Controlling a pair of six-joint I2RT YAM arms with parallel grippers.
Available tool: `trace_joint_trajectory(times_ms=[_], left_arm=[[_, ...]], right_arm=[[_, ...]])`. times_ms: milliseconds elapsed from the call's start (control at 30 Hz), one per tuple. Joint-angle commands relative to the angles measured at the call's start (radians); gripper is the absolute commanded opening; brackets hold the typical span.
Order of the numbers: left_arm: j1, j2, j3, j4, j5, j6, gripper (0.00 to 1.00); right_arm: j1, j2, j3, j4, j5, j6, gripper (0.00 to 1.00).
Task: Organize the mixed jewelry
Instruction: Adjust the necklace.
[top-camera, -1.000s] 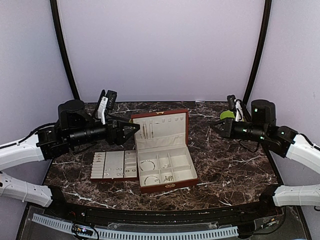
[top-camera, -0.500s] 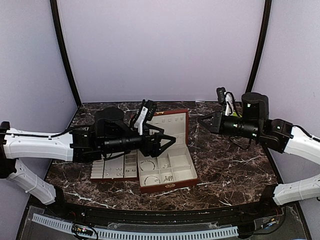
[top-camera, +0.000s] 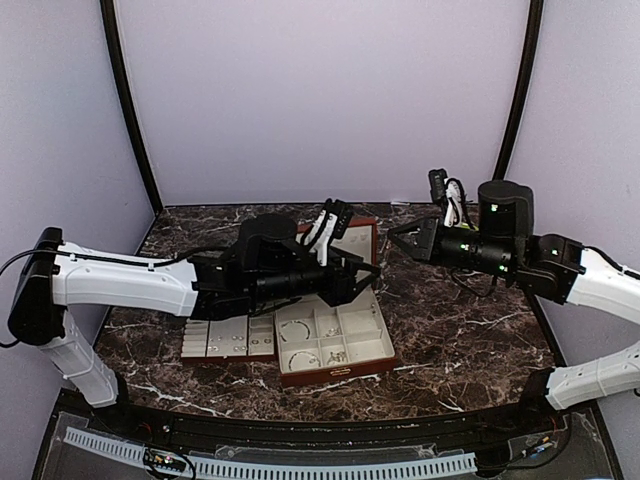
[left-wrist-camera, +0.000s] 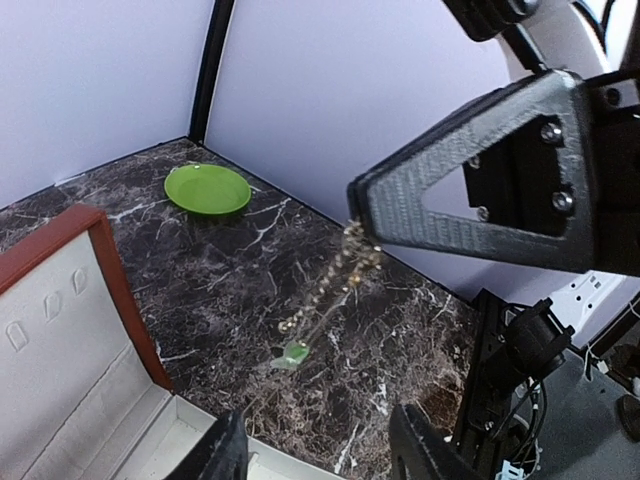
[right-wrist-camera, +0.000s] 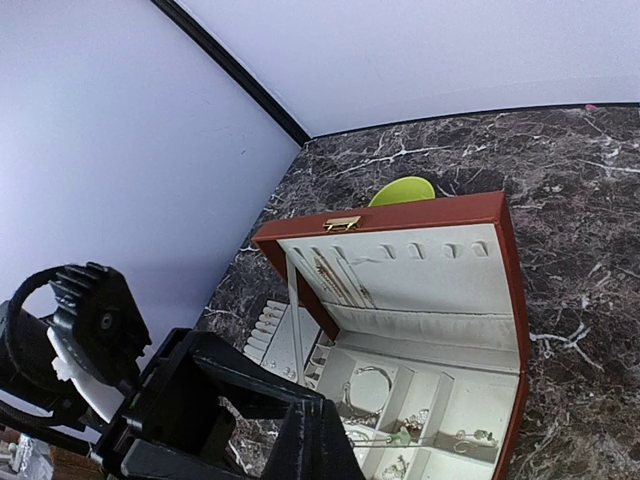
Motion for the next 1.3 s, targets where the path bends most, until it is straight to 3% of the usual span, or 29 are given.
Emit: trace_joint_trajectory(times_ms=[0, 167, 333, 633, 1000, 1267], left_arm=[[-0.004, 0.038, 0.047, -0.015, -0.073, 0.006, 0.49], [-0.004, 0.086, 0.07, -0.02, -0.074, 0.005, 0.47], [-0.004, 0.127, 0.093, -0.018, -0.051, 0.005, 0.38], [-0.004, 0.167, 0.118, 0.001, -0.017, 0.006, 0.37], [-0.004, 0.183, 0.124, -0.029, -0.113, -0.004, 0.28], [-0.004, 0.2, 0.13, 0.019, -0.02, 0.018, 0.28]], right_arm=[[0.014, -0.006, 0.033, 0.053, 0.009, 0.014, 0.0], [0.016, -0.017, 0.034, 0.055, 0.007, 0.019, 0.0], [0.015, -0.026, 0.032, 0.058, 0.004, 0.025, 0.0], [0.015, -0.039, 0.024, 0.059, 0.005, 0.032, 0.0], [0.017, -0.055, 0.02, 0.065, -0.003, 0.038, 0.0], [0.017, -0.059, 0.013, 0.071, -0.007, 0.044, 0.0]])
